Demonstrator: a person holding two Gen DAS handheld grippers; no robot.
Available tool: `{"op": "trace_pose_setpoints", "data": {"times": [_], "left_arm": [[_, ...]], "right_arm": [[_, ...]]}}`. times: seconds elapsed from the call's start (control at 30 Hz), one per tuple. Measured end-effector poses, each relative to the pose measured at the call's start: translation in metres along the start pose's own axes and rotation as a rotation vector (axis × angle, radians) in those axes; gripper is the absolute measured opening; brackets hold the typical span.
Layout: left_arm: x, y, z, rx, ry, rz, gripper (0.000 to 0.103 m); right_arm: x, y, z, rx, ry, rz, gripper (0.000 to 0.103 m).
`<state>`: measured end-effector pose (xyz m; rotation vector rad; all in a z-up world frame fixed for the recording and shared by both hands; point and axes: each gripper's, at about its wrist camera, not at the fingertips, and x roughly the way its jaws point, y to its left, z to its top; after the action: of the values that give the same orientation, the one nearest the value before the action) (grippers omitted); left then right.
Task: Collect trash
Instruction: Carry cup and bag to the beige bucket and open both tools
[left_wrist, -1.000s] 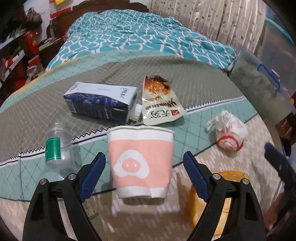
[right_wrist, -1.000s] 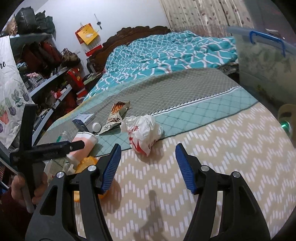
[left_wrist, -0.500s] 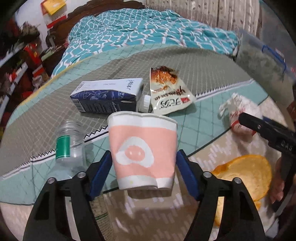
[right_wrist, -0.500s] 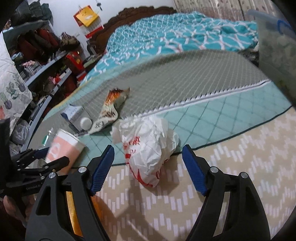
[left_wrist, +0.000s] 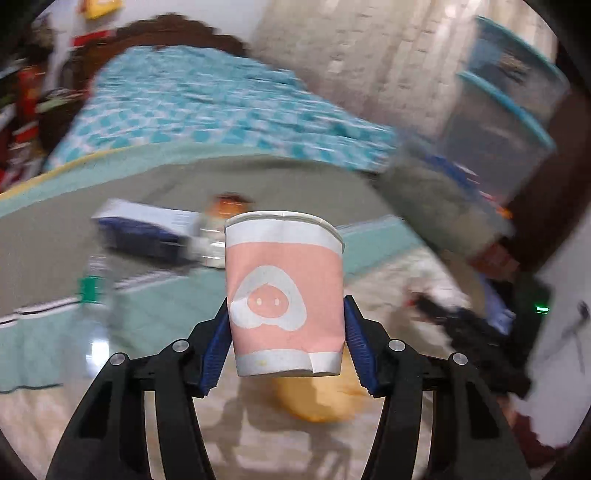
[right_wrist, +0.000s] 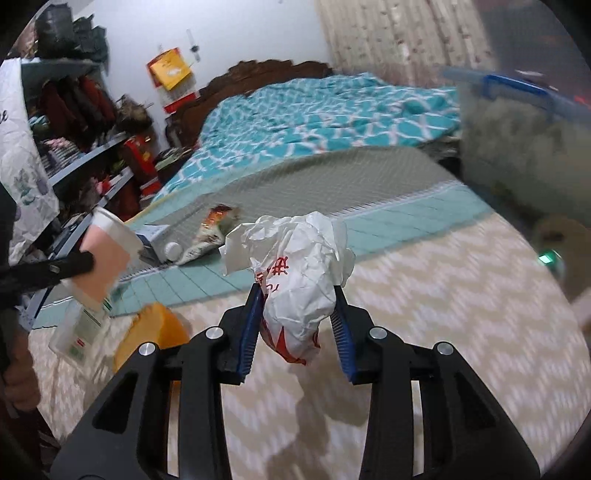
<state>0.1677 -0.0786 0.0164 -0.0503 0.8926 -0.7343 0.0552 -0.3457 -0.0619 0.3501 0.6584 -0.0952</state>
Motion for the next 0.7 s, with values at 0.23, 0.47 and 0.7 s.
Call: {"op": "trace_pose_setpoints", "data": {"times": [0.23, 0.47, 0.7], "left_arm": [[0.039, -0.094, -0.025, 0.158, 0.113, -0.207, 0.055], [0.104, -0.153, -0.057, 0.29, 0.197, -0.095, 0.062], [0.123, -0.138, -0.065, 0.245, 0.269, -0.007, 0.079]], "right_arm": [[-0.046, -0.048, -0.034, 0.079, -0.022, -0.12, 0.039], [-0.067, -0.067, -0.057, 0.034, -0.03, -0.181, 0.047], [-0.071, -0.066, -0.07, 0.015, -0.051, -0.153, 0.082]]}}
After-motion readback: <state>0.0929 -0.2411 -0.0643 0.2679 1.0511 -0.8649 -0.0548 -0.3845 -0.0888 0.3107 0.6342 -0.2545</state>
